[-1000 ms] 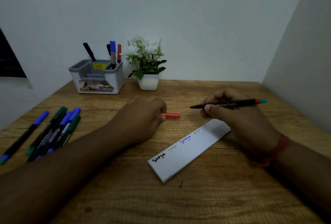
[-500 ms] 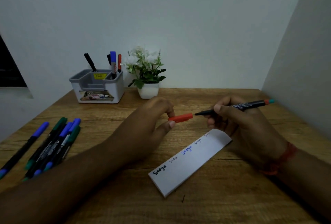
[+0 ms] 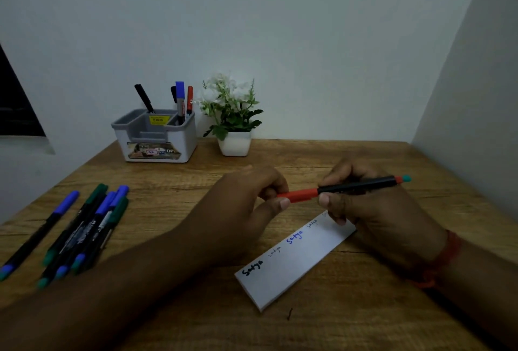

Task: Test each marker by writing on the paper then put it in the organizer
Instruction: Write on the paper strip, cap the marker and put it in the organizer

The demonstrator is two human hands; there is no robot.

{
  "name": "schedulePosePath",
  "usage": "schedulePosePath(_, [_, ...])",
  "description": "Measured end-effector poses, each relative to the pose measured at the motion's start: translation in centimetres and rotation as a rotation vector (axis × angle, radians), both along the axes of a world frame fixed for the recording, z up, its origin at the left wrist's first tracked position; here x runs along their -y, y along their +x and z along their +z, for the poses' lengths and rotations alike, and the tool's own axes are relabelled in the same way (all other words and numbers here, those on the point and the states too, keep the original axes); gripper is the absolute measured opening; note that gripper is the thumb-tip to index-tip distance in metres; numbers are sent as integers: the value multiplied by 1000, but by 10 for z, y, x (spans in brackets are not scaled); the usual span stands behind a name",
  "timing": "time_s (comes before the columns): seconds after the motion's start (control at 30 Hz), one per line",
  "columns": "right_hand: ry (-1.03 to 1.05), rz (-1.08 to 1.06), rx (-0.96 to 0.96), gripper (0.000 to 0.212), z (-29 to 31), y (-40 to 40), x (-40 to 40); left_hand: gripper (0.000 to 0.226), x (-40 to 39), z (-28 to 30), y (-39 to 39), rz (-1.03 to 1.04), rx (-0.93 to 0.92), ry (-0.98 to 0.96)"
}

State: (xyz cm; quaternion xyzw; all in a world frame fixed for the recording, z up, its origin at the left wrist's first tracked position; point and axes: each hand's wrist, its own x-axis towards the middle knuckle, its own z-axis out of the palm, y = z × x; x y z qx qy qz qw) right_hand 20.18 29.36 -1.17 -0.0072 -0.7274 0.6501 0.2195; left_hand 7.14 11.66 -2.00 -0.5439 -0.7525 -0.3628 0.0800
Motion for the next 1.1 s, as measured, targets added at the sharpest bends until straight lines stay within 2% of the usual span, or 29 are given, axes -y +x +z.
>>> schedulePosePath(0.03, [2, -12, -9, 12, 0, 0, 1, 1, 0, 0, 1, -7, 52, 11])
schedulePosePath(0.17, [30, -43, -11, 20, -1, -1, 4, 8, 1, 1, 6, -11, 214, 34])
schedulePosePath(0.4, [136, -154, 23, 21, -1, 3, 12, 6, -3, 0, 6, 7, 287, 15])
schedulePosePath(0.43, [160, -172, 27, 22, 0, 3, 12, 5, -3, 0, 3, -2, 265, 2])
schedulePosePath(0.5, [206, -190, 39, 22, 2, 4, 12, 7, -4, 1, -6, 3, 108, -57])
schedulePosePath(0.6, [200, -196, 53, 21, 4, 5, 10, 33, 5, 9, -26, 100, -165, -195])
schedulePosePath(0.7, [193, -192, 90, 19, 7, 7, 11, 63, 20, 15, -55, 296, -399, -343])
schedulePosePath(0.73, [172, -189, 90, 27, 7, 6, 12, 69, 25, 18, -65, 364, -432, -359])
schedulePosePath(0.83, [95, -189, 102, 90, 10, -2, 20, 81, 40, 26, -93, 507, -402, -359])
schedulePosePath(0.9, [156, -180, 121, 105, 14, -12, 28, 85, 53, 30, -111, 602, -399, -374])
schedulePosePath(0.97, [280, -149, 155, 94, 21, -26, 37, 87, 70, 32, -130, 704, -378, -370])
schedulePosePath(1.1, [591, -46, 176, 28, 56, -75, 63, 93, 101, 30, -166, 851, -216, -377])
